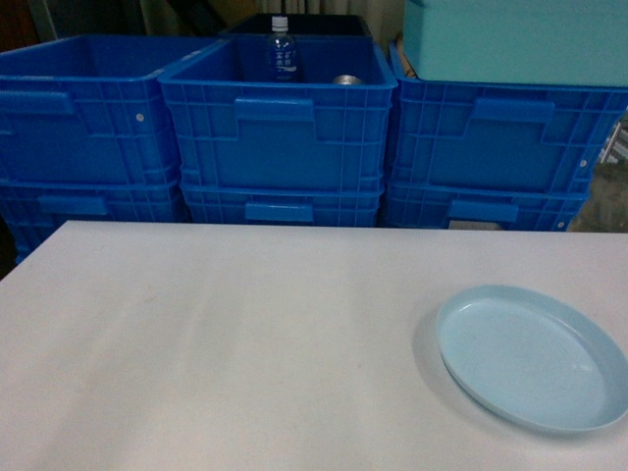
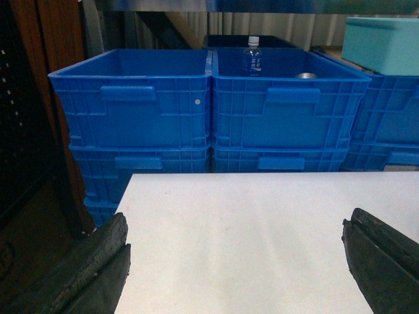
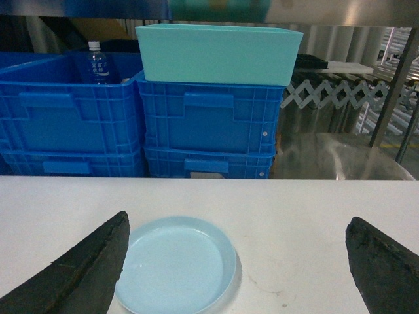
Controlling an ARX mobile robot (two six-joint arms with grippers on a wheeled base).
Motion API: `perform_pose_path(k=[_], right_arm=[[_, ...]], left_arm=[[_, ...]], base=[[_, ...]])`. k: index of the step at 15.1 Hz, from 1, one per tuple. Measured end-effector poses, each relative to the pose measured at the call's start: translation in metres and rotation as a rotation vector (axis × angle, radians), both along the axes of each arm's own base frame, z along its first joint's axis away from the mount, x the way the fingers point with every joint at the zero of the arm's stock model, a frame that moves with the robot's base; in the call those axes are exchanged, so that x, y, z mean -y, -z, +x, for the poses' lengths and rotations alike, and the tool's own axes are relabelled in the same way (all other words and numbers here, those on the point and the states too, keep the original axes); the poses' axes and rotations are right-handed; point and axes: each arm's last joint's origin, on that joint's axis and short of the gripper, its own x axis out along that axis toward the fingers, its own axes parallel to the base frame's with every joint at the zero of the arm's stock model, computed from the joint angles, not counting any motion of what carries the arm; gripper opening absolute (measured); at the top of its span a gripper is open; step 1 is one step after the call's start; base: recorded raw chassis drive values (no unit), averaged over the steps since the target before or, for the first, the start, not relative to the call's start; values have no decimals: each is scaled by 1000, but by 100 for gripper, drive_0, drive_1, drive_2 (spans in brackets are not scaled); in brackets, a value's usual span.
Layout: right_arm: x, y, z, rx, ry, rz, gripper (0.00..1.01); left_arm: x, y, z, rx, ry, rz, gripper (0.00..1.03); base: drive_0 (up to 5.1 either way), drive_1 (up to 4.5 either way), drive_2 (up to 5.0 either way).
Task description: Place blue tray on left shelf second layer neatly
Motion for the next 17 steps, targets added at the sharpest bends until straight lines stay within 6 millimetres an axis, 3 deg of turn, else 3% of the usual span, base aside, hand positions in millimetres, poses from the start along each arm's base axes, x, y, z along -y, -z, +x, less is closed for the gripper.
perform_pose_path(k=[14,17], right_arm=[[0,0,0,0,0,0,98],[1,-9,19,2,-16,0,98]], left_arm=[[0,0,0,0,0,0,98],[0,0,0,0,0,0,98]], base=[[0,0,0],[0,0,0]])
